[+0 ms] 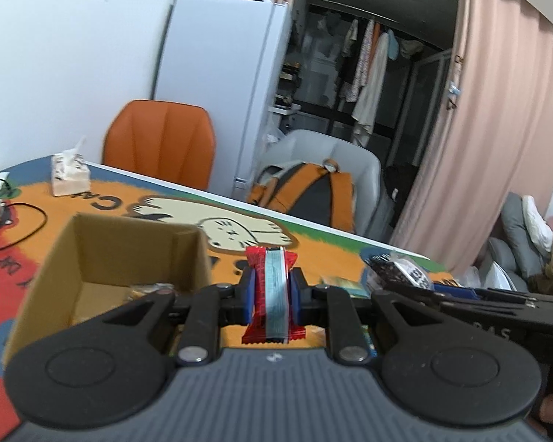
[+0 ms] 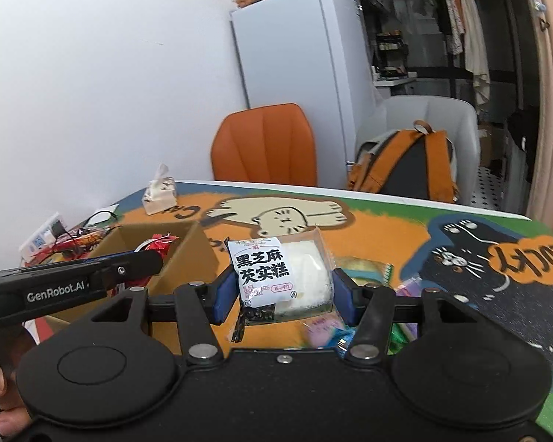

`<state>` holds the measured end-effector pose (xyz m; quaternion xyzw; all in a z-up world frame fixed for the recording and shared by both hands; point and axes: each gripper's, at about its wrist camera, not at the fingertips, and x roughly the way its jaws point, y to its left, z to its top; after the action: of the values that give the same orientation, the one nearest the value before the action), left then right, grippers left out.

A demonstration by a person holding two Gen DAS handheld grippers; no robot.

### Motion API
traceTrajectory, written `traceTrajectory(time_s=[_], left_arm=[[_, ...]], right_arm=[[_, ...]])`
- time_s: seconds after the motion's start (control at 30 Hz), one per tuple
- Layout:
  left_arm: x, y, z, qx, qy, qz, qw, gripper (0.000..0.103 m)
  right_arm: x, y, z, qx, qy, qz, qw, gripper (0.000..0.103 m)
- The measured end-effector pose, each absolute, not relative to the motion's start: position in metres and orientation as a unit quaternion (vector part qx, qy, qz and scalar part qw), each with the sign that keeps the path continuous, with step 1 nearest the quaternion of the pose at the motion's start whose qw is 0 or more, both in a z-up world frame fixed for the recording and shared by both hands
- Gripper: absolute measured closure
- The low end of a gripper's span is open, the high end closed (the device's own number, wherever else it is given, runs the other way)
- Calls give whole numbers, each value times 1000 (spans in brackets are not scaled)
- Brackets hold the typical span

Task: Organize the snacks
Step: 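Carry both snacks over the cardboard box and open both tools to drop them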

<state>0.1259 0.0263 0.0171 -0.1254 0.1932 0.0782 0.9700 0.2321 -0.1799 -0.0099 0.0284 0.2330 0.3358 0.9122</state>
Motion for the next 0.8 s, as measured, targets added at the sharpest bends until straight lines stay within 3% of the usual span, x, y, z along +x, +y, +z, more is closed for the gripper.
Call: traceTrajectory(time_s=[0.8], left_arm=[[136,113,12,-165,186,164,955,85]], right_arm=[[228,-102,7,15,224,385,895,49]])
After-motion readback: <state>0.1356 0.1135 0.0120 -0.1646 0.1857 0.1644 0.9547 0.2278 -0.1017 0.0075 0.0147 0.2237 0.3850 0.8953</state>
